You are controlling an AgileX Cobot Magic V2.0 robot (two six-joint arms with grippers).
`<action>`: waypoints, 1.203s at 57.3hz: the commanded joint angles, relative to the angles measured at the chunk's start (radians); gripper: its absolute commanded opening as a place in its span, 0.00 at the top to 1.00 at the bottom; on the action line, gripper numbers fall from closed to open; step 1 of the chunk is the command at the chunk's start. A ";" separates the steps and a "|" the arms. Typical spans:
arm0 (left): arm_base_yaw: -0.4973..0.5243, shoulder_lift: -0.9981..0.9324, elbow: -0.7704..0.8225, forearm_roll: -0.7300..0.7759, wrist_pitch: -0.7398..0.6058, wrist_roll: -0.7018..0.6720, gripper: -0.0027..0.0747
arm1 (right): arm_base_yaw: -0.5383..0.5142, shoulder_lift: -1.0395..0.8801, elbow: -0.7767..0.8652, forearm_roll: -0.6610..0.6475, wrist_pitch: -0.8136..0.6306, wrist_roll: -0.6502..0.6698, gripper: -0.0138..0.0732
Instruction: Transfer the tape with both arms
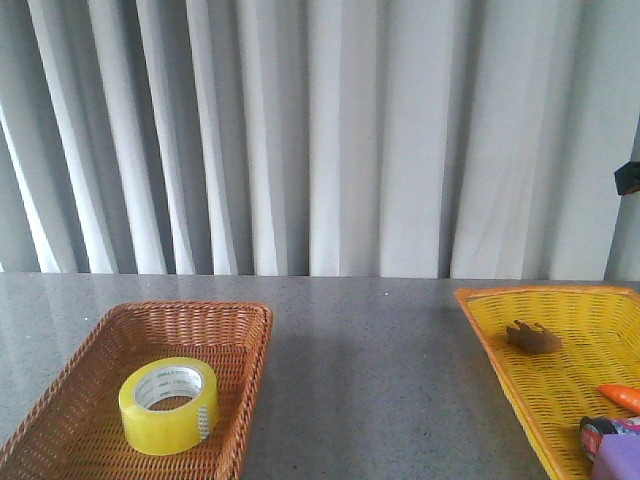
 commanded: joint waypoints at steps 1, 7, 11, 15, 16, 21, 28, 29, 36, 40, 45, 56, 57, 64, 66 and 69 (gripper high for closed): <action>-0.001 -0.016 -0.008 0.000 -0.070 -0.008 0.97 | -0.006 -0.040 -0.022 0.005 -0.050 -0.003 0.85; -0.001 -0.016 -0.008 0.000 -0.070 -0.008 0.97 | -0.006 -0.040 -0.022 0.005 -0.050 -0.003 0.85; -0.001 -0.016 -0.008 0.000 -0.070 -0.008 0.97 | -0.006 -0.040 -0.022 0.005 -0.050 -0.003 0.85; -0.001 -0.016 -0.008 0.000 -0.070 -0.008 0.97 | -0.006 -0.039 -0.022 0.005 -0.050 -0.003 0.85; -0.001 -0.016 -0.008 0.000 -0.070 -0.008 0.97 | -0.006 -0.038 -0.022 0.005 -0.050 -0.003 0.85; -0.001 -0.016 -0.008 0.000 -0.070 -0.008 0.97 | -0.005 -0.037 -0.003 0.001 -0.061 -0.003 0.85; -0.001 -0.016 -0.008 0.000 -0.070 -0.008 0.97 | -0.005 -0.129 0.172 -0.040 -0.162 -0.004 0.85; -0.001 -0.016 -0.008 0.000 -0.070 -0.008 0.97 | -0.005 -0.153 0.202 -0.058 -0.204 -0.002 0.85; -0.001 -0.016 -0.008 0.000 -0.070 -0.008 0.97 | -0.001 -0.330 0.500 -0.147 -0.494 0.023 0.85; -0.001 -0.016 -0.008 0.000 -0.070 -0.008 0.97 | 0.000 -0.442 0.660 -0.151 -0.612 0.064 0.85; -0.001 -0.016 -0.008 0.000 -0.070 -0.008 0.97 | 0.000 -0.576 0.849 -0.154 -0.693 0.106 0.85; -0.001 -0.016 -0.008 0.000 -0.070 -0.008 0.97 | 0.000 -0.914 1.201 -0.155 -0.799 0.115 0.85; -0.001 -0.016 -0.008 0.000 -0.070 -0.008 0.97 | 0.000 -0.951 1.234 -0.155 -0.806 0.115 0.85; -0.001 -0.016 -0.008 0.000 -0.070 -0.008 0.97 | 0.000 -1.174 1.422 -0.153 -0.807 0.115 0.85; -0.001 -0.016 -0.008 0.000 -0.070 -0.008 0.97 | 0.000 -1.233 1.473 -0.154 -0.807 0.115 0.85; -0.001 -0.016 -0.008 0.000 -0.070 -0.008 0.97 | 0.000 -1.319 1.551 -0.162 -0.814 0.115 0.85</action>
